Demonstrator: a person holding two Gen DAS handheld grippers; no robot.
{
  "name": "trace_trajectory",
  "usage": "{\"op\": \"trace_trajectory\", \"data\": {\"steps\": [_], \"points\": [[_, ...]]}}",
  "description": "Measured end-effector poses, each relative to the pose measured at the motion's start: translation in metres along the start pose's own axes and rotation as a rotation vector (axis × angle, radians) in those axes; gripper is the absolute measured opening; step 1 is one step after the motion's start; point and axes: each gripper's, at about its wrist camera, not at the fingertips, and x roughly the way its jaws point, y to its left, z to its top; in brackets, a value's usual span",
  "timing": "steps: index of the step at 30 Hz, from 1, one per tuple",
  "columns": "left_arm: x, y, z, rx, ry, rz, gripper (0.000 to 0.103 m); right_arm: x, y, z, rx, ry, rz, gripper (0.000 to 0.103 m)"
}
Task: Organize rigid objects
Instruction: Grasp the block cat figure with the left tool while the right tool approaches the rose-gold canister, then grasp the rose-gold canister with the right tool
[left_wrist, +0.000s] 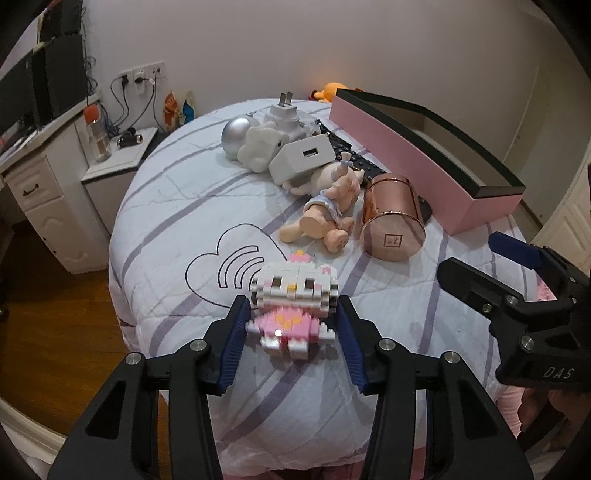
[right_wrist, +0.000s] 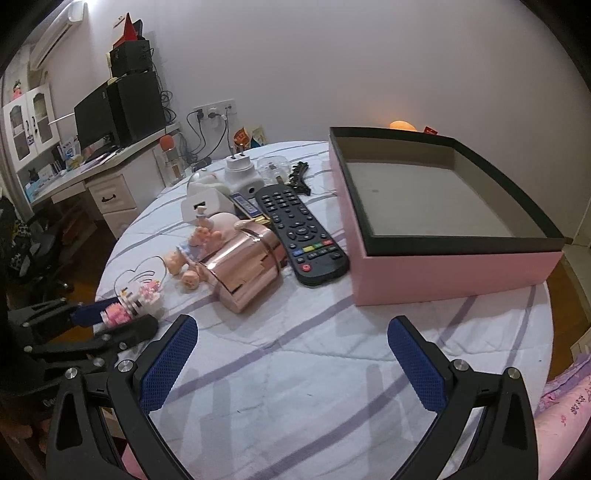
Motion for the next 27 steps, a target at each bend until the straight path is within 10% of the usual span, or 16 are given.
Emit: {"op": "trace_trajectory", "data": {"steps": [27], "points": [[-0.006,0.029,0.007,-0.013,-0.042,-0.047,0.044,0.037,0.016,0.017,0.161,-0.023,0.075,0.096]]}}
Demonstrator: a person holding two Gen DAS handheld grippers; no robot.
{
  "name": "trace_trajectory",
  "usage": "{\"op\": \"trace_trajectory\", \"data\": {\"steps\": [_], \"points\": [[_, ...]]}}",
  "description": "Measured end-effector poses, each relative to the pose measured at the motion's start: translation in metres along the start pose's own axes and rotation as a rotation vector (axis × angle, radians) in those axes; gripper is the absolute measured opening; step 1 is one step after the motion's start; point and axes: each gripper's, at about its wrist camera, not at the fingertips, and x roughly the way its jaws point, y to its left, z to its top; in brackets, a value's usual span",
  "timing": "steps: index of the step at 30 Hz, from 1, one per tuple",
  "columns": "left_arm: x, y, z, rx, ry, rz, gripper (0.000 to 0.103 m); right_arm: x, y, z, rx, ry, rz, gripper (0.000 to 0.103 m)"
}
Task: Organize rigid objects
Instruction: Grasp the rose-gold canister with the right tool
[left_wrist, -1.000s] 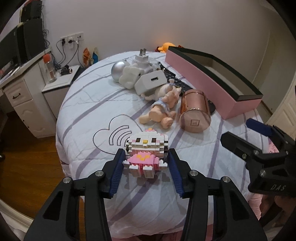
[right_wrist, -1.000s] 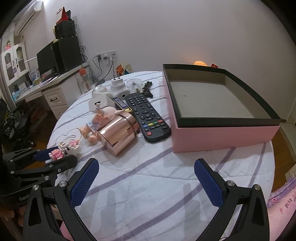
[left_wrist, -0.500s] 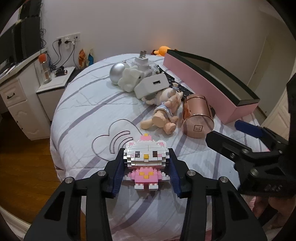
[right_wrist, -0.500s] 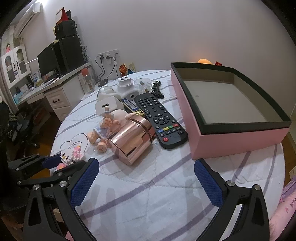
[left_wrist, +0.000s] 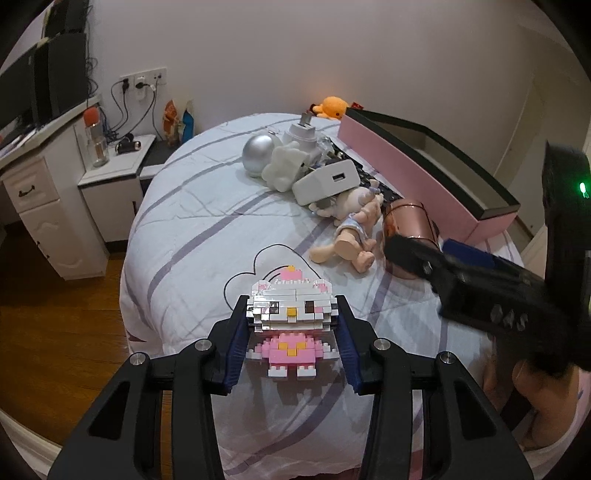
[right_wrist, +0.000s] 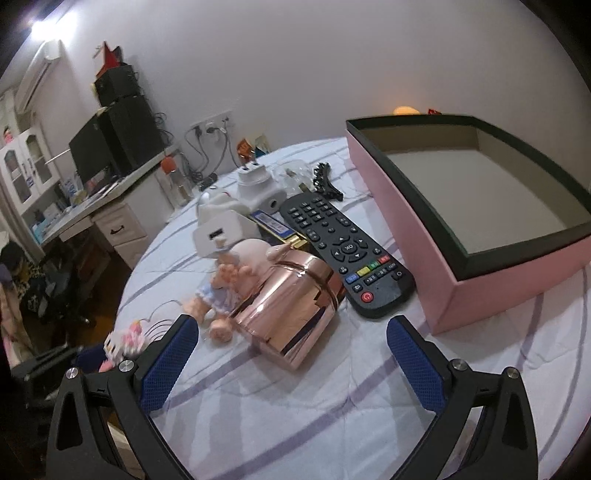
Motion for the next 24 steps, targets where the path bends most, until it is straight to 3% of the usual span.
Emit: {"op": "trace_trajectory", "data": {"steps": [8,10,12,24], "points": [[0.005,-0.006,0.001,0.019,0.01,-0.013,0.044,0.015,0.005,0.01,-0.024,0.045,-0.06,0.091],[0.006,-0.007,0.001,0.021,0.014,-0.012,0.044,0.018,0.005,0.013,-0.054,0.052,-0.075,0.075],[0.006,-0.008,0.001,0.023,0.018,-0.013,0.044,0.018,0.003,0.012,-0.067,0.062,-0.047,0.069],[0.003,-0.024,0.004,0.045,0.012,-0.038,0.044,-0.013,-0.024,-0.006,-0.105,0.066,0.002,0.069]]}}
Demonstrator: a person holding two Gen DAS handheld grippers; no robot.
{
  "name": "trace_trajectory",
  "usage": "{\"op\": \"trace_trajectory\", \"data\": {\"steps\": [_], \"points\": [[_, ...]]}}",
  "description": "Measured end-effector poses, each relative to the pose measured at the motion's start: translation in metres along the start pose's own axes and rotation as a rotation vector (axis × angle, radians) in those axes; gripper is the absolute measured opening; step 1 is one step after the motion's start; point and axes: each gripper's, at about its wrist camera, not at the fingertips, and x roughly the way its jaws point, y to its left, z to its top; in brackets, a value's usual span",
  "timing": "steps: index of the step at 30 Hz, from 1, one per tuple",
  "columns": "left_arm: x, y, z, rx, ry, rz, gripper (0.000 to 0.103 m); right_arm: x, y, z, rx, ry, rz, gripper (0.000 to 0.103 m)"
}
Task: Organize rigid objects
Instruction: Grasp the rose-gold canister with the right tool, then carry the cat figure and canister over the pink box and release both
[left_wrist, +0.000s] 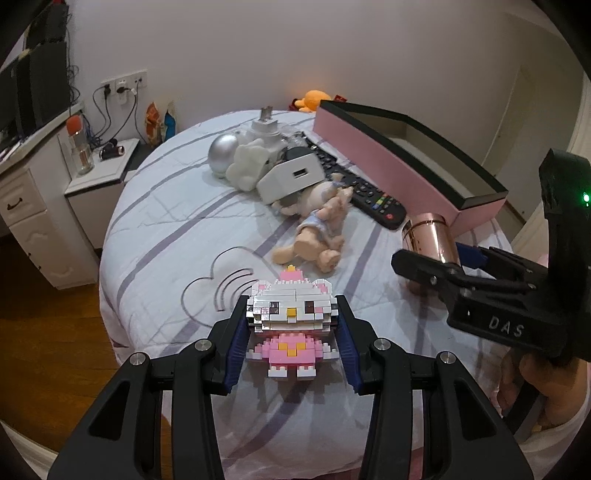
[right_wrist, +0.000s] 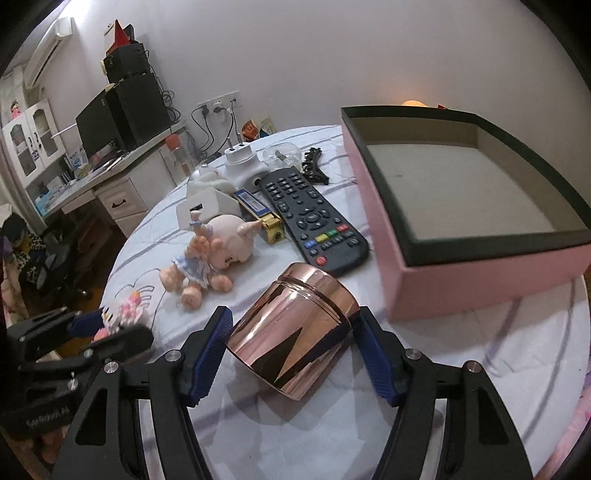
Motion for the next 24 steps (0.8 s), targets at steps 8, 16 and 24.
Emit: {"op": "trace_trajectory", "data": {"steps": [8,16,24], "points": [[-0.012,-0.022,0.012,0.024,-0.034,-0.015,0.044,-0.026,-0.008,0.005,-0.012,-0.045,0.012,0.069],[-0.027,-0.06,0.042,0.076,-0.094,-0.025,0.044,-0.062,-0.029,0.015,-0.004,-0.127,0.002,0.069],[-0.021,-0.117,0.086,0.154,-0.144,-0.071,0.044,-0.087,-0.073,0.032,0.025,-0.203,-0.047,0.069]]}}
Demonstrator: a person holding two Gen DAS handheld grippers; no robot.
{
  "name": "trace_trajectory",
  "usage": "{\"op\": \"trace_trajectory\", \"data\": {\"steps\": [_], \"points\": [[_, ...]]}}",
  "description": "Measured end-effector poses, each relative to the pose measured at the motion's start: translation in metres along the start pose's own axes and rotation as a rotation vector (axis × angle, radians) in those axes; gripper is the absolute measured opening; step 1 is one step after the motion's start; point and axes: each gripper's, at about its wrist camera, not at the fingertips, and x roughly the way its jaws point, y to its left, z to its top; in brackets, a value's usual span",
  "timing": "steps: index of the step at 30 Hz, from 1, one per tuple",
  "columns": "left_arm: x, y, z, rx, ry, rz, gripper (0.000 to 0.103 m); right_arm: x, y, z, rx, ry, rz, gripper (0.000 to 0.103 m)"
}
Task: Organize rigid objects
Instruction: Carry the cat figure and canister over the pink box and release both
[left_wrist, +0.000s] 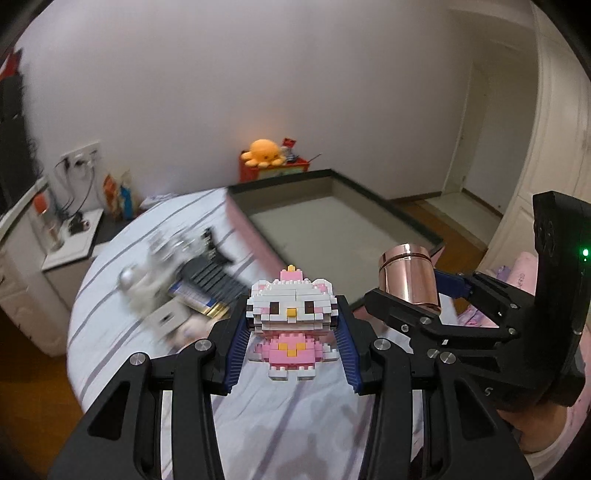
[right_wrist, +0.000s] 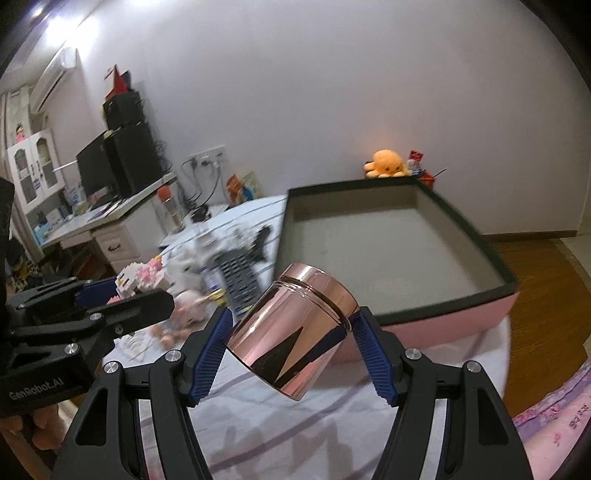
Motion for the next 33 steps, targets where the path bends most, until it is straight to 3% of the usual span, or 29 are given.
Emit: {"op": "trace_trajectory", "data": {"steps": [10,19,27,30,32,33], "points": [[0.074,-0.037,0.046,0.015,0.055,-0.054,0.044,0.024,-0.066,0.032,0.034,0.0,-0.09,0.069],[0.141,-0.031,0.045,0.002,0.166,0.0,0.044,0.079,-0.09,0.033,0.016,0.099,-0.114,0.069],[0.155,-0.032,0.04,0.013,0.183,0.035,0.045,0.091,-0.094,0.031,-0.033,0.136,-0.165,0.069],[0.15,-0.032,0.041,0.012,0.172,0.055,0.051,0.088,-0.094,0.031,-0.031,0.128,-0.167,0.069],[0.145,-0.033,0.041,0.017,0.159,0.078,0.067,0.083,-0.096,0.032,-0.02,0.12,-0.167,0.069],[0.139,-0.034,0.041,0.017,0.143,0.08,0.069,0.081,-0.097,0.032,-0.014,0.112,-0.166,0.069]]}}
